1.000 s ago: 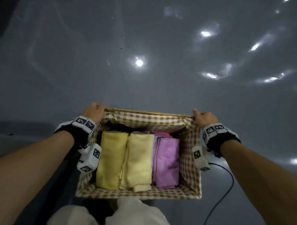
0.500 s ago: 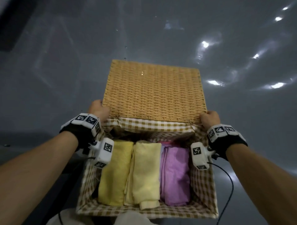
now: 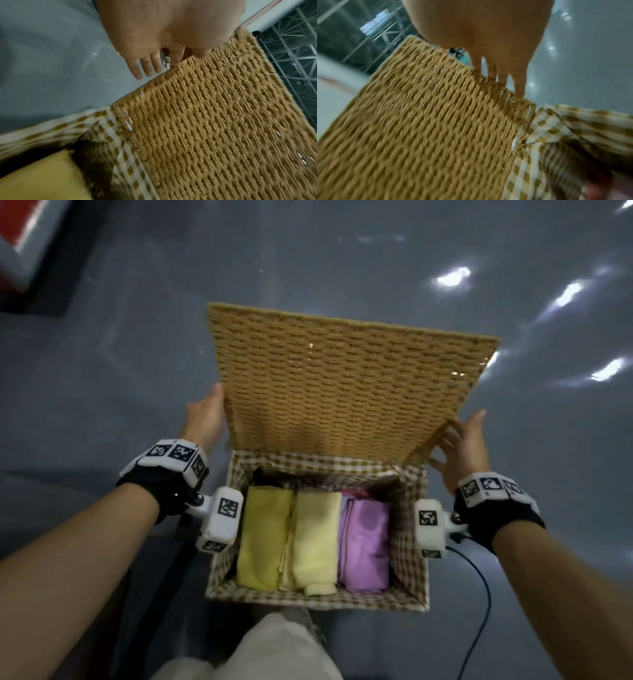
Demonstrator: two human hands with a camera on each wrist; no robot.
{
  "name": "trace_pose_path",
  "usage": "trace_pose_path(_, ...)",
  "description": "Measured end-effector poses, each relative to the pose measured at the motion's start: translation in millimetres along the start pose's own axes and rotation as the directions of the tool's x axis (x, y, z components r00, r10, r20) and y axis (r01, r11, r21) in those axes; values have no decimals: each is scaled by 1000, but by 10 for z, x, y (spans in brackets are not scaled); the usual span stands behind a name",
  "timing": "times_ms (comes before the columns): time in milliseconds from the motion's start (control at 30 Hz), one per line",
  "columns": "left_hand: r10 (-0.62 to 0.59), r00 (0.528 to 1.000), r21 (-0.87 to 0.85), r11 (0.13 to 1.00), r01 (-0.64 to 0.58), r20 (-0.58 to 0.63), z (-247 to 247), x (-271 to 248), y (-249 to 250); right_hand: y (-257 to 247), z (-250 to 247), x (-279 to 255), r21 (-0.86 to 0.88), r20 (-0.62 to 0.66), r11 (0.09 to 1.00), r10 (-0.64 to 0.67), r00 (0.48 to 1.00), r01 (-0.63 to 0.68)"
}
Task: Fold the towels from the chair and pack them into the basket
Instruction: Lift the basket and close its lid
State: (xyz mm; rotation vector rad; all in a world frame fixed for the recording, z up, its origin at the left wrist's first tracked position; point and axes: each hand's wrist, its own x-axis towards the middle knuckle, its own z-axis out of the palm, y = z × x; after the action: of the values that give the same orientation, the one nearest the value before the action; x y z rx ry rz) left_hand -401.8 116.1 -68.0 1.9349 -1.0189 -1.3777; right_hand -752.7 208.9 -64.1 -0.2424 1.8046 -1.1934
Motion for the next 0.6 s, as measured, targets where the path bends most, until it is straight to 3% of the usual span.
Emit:
trace_pose_path(133, -41, 980, -366, 924, 111, 193, -288, -622, -124, 57, -315, -445, 248, 156, 966, 38, 987, -77)
trace_pose_path(233, -34, 923, -470, 853, 227, 384, -533, -986, -297, 255, -553, -802, 362, 248, 925, 22, 968, -114)
trace_pose_path(333, 19, 883, -386, 903, 186, 469, -675, -1306, -557, 555, -801, -1100, 378, 321, 917, 1, 947, -128)
trace_pose_path(400, 28, 894, -309, 943, 125, 448, -684, -1434, -737, 736, -934, -1213, 274, 329, 955, 15, 944, -111)
trace_pose_path(500, 46, 919, -182, 983, 29, 392, -630, -1463, -976, 997, -1065, -1261, 31, 226, 999, -15, 974, 8)
trace_pose_path(600, 77, 940, 49, 994, -98, 332, -490, -1400, -1291, 1204, -1170, -1167, -149, 84, 981, -111, 990, 122)
